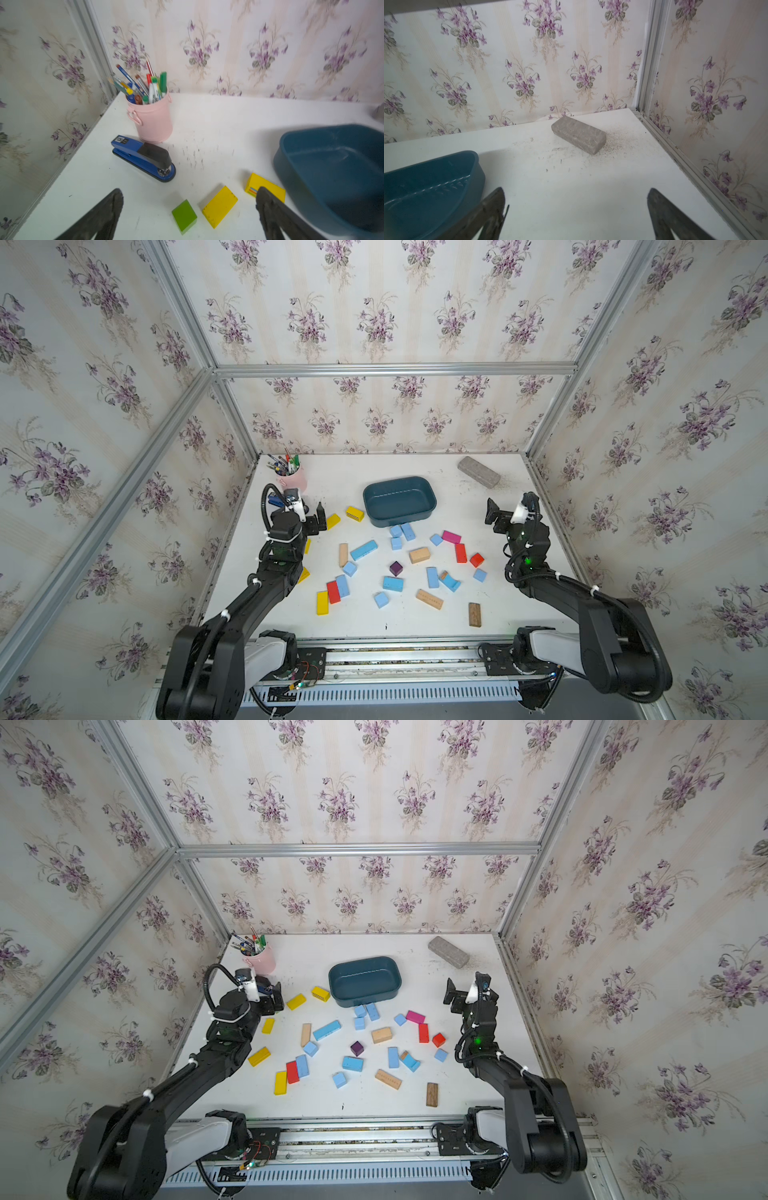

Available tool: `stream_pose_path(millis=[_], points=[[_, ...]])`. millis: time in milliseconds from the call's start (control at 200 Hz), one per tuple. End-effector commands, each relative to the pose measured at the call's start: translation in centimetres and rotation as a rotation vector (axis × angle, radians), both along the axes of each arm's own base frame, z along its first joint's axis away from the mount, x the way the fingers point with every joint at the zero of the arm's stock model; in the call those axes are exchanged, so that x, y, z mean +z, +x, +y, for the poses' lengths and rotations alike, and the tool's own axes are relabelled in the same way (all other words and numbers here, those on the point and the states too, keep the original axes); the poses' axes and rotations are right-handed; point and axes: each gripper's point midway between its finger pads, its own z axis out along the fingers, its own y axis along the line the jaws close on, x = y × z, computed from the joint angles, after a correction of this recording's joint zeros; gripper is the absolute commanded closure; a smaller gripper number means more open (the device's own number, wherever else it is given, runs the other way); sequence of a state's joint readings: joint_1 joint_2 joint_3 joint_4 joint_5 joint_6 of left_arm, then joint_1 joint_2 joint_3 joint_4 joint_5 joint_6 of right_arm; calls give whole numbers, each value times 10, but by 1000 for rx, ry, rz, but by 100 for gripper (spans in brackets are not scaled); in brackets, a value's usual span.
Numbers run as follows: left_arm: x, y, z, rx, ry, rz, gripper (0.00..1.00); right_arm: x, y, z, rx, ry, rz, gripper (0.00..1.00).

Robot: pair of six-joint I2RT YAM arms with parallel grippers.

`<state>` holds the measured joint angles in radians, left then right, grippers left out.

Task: Pick out the blue building blocks
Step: Pick up the building block from the center of the board.

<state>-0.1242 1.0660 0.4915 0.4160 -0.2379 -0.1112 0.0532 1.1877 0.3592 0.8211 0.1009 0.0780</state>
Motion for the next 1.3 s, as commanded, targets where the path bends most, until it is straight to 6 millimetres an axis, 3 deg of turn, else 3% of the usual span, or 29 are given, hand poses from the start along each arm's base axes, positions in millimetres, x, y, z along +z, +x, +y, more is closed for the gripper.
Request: stream_pose_path(millis=[0,140,275,395,545,759,909,929,1074,1294], points=[[-5,-20,7,81,-175,71,1,-3,-6,18,95,48,112,0],[34,-30,-20,-65,-247,101,1,16,-15,32,171,59,153,0],[55,-44,-54,-274,-248,159,1,12,-21,49,233,126,210,0],[62,-64,-85,-485,-238,224,1,3,-27,74,286,103,285,0],[53,-86,-107,-639,-251,304,1,-3,-34,104,333,50,343,2],[31,-96,-112,-656,-295,377,1,-20,-38,142,369,-18,465,4],[29,-104,-111,-664,-290,374,1,-32,-40,170,404,-43,532,7],[29,-105,-111,-659,-288,372,1,-34,-46,184,435,-53,541,7],[23,-108,-105,-621,-280,375,1,-41,-50,217,445,-88,584,7],[25,-111,-99,-598,-255,350,1,-75,-54,256,380,-97,724,8]])
